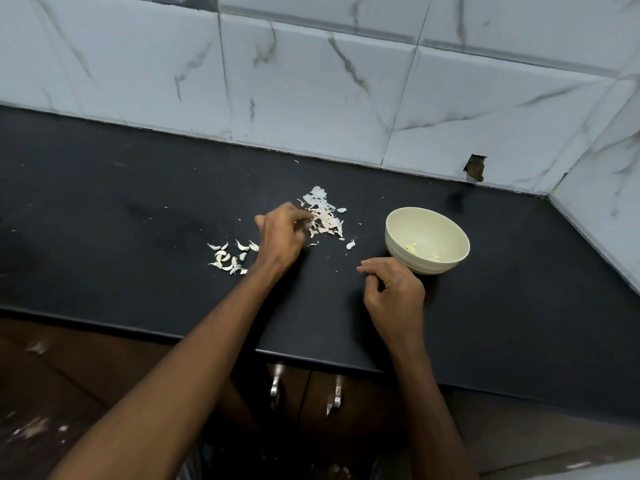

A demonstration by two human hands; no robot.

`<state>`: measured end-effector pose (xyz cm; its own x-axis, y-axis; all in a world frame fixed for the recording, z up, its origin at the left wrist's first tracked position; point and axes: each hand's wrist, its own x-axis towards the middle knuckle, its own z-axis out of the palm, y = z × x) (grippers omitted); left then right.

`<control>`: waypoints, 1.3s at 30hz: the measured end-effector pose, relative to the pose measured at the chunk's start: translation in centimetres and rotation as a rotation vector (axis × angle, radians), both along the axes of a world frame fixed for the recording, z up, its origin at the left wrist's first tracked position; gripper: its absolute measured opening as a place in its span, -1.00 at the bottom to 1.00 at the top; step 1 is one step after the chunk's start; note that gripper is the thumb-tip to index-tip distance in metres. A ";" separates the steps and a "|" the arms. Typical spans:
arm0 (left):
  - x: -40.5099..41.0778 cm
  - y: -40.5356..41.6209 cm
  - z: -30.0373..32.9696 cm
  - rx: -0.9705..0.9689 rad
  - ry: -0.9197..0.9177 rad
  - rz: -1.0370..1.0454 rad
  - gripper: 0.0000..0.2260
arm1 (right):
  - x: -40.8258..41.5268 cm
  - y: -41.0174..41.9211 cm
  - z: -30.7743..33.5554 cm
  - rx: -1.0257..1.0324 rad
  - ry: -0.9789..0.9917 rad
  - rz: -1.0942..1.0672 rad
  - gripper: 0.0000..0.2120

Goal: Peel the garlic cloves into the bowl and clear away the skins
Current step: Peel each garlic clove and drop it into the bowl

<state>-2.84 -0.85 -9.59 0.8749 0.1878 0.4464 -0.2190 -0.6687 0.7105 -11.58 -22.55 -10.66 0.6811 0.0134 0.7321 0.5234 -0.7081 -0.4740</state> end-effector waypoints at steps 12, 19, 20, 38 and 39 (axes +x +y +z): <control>-1.7 9.1 2.0 -0.182 -0.036 0.027 -0.69 | -0.2 10.1 0.0 -0.029 0.234 0.313 -0.71; -2.9 13.8 1.2 -0.473 0.153 0.043 -0.63 | 3.3 15.0 0.4 0.120 0.377 0.274 -0.81; -3.0 14.0 0.7 -0.516 0.159 0.018 -0.61 | 4.0 15.2 0.4 0.108 0.389 0.261 -0.80; -1.8 14.8 -2.1 -0.476 0.109 0.004 -0.80 | 7.4 17.0 -0.3 -0.031 0.533 0.376 -0.97; -1.9 14.8 -2.1 -0.478 0.095 0.004 -0.79 | 7.2 16.9 -0.1 0.003 0.544 0.395 -0.97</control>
